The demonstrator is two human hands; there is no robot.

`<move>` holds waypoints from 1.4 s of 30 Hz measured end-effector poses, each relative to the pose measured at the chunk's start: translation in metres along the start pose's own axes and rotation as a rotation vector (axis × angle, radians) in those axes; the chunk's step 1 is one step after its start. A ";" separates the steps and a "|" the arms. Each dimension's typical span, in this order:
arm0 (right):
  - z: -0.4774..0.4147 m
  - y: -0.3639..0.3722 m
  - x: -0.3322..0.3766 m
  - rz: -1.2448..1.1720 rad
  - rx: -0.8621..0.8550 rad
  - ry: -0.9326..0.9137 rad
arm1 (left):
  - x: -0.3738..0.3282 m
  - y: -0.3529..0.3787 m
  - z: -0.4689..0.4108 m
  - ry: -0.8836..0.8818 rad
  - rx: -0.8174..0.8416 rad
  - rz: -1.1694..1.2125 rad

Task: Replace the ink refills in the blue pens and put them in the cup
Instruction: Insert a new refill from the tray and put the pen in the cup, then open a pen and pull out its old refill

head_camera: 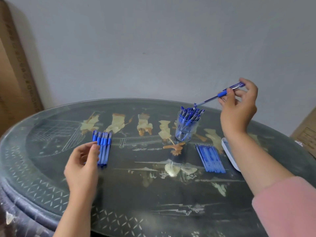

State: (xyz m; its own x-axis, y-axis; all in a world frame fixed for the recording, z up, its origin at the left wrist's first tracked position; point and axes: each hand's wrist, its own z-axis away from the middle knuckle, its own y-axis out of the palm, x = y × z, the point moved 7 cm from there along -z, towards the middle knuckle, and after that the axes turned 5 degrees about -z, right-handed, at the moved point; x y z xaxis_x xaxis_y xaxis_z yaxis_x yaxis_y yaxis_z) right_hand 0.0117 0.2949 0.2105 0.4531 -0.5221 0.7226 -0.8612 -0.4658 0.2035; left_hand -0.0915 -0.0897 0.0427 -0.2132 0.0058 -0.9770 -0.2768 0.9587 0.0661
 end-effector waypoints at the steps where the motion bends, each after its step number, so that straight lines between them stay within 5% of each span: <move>1: -0.006 0.001 -0.005 0.025 -0.002 -0.006 | 0.002 -0.001 -0.001 -0.001 -0.011 -0.005; 19: 0.000 0.053 -0.093 0.655 0.442 -0.070 | 0.010 0.029 0.012 0.044 0.155 -0.178; 25: 0.001 0.051 -0.102 0.824 0.475 0.057 | 0.007 0.030 0.013 0.047 0.157 -0.205; 32: -0.001 0.055 -0.102 0.840 0.528 0.136 | 0.003 0.032 0.015 0.025 0.174 -0.218; 38: 0.008 0.044 -0.071 0.601 0.335 0.100 | 0.002 0.032 0.017 0.002 0.167 -0.176; 42: 0.067 0.056 -0.031 0.432 0.375 0.008 | -0.001 0.025 0.017 0.014 0.124 -0.141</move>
State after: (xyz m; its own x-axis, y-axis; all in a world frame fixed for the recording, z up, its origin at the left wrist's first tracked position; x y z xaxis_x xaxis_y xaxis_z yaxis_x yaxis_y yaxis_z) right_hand -0.0351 0.2374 0.1553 0.0753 -0.7165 0.6935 -0.8268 -0.4337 -0.3583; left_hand -0.0829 -0.0606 0.0417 -0.1935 -0.1338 -0.9719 -0.1873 0.9775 -0.0973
